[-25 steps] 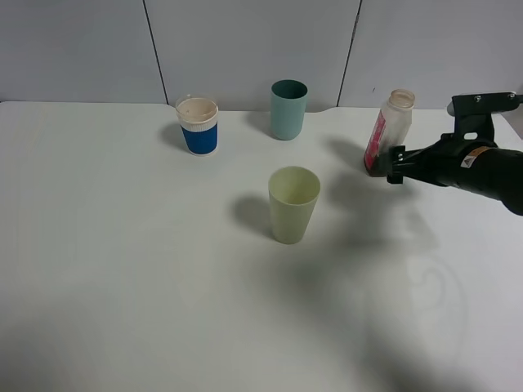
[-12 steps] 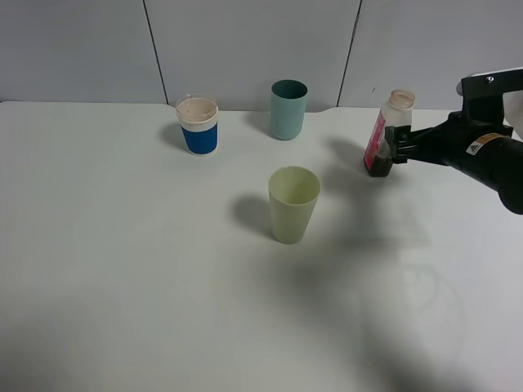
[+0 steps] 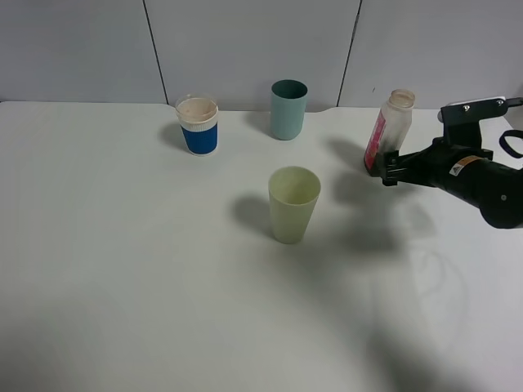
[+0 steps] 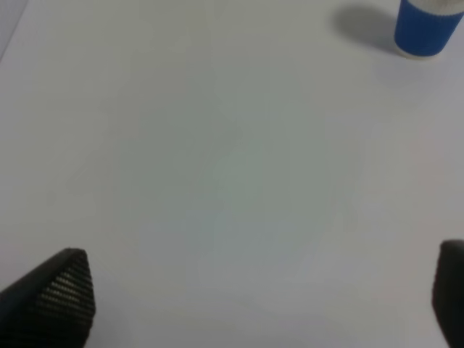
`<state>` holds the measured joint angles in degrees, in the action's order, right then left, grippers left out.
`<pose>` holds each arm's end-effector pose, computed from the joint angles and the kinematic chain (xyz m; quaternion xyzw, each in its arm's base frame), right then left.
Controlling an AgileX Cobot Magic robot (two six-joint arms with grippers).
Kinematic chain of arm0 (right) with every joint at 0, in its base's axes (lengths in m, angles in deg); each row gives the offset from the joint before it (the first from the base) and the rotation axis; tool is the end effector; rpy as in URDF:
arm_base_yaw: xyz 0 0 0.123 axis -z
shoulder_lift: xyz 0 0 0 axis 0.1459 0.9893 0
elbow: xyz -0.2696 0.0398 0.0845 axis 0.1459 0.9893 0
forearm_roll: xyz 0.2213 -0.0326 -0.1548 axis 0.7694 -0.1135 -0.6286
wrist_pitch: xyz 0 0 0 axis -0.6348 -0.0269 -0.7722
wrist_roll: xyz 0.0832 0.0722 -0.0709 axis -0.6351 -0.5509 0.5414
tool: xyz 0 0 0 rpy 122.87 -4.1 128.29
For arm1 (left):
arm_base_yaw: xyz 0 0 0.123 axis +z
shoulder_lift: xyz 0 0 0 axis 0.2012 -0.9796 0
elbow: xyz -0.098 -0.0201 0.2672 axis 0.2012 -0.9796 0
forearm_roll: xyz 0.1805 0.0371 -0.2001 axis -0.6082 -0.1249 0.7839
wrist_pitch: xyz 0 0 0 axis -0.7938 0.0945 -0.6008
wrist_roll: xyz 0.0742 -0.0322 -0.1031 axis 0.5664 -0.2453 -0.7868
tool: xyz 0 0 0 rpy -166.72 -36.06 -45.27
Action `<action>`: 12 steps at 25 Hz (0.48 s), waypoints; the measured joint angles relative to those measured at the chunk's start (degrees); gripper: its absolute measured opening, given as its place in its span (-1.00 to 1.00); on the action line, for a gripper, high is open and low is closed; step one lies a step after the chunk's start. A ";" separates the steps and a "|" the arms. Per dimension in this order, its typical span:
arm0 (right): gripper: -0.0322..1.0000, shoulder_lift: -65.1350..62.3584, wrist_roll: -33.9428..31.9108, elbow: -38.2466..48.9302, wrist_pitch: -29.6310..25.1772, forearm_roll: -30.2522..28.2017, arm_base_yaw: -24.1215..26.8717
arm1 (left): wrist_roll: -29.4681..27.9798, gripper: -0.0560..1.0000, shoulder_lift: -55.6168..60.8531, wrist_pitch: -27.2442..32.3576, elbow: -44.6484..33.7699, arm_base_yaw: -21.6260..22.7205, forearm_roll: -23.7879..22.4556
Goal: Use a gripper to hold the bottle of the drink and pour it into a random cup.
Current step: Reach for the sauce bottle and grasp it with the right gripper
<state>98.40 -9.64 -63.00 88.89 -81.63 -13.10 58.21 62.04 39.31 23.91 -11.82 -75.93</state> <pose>0.3334 0.0249 0.0682 -0.0867 0.8409 -0.0228 0.5337 0.0470 0.0010 0.2712 -0.0064 0.8501 -0.0011 0.5266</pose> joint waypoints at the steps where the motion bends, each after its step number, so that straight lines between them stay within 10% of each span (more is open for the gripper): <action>1: 0.99 0.70 -0.02 -0.33 0.00 -0.07 0.00 | 0.00 0.86 0.00 0.00 0.00 0.00 0.00; 12: 0.99 8.74 -0.21 -8.77 -0.08 -1.52 -1.41 | 0.00 0.86 0.00 0.00 0.00 0.00 0.00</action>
<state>107.14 -9.86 -71.77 88.81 -83.15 -14.51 58.21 62.04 39.31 23.91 -11.82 -75.93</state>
